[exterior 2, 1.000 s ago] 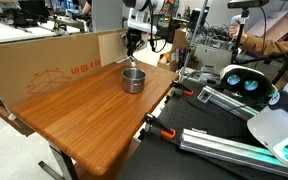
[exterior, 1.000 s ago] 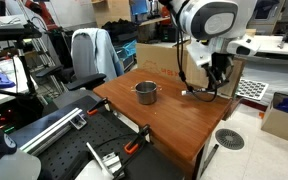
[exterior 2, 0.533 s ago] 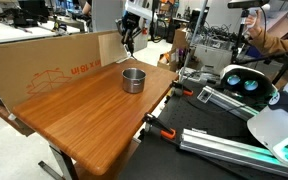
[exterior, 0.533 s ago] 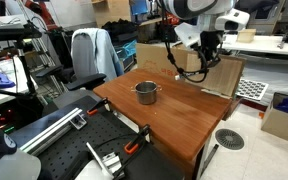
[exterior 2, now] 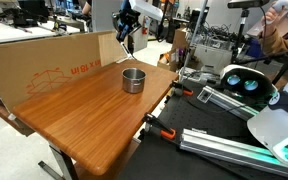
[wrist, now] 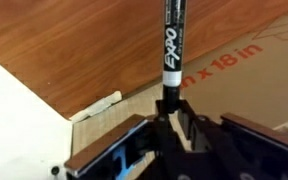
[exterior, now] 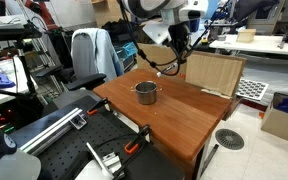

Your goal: Pick up the marker and put it in the bowl

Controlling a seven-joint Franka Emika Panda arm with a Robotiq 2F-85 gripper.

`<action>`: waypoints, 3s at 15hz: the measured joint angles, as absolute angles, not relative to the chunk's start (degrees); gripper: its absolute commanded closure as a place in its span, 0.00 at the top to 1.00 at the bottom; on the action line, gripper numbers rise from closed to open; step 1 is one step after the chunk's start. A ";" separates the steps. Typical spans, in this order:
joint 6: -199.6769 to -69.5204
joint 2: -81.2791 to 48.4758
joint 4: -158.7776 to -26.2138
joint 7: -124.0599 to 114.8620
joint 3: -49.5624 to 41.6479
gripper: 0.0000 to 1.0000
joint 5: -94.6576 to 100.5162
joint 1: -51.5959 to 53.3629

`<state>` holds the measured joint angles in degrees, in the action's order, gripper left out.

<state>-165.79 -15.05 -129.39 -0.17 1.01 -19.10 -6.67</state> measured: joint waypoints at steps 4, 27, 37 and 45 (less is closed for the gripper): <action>-175.90 -9.91 -138.41 5.50 6.61 0.05 -21.35 -6.88; -195.91 -16.16 -149.58 16.27 32.20 0.05 -21.82 -30.96; -197.21 -17.30 -150.90 16.27 32.30 0.99 -20.41 -32.96; -195.79 -16.30 -150.33 13.95 32.80 1.00 -20.46 -33.45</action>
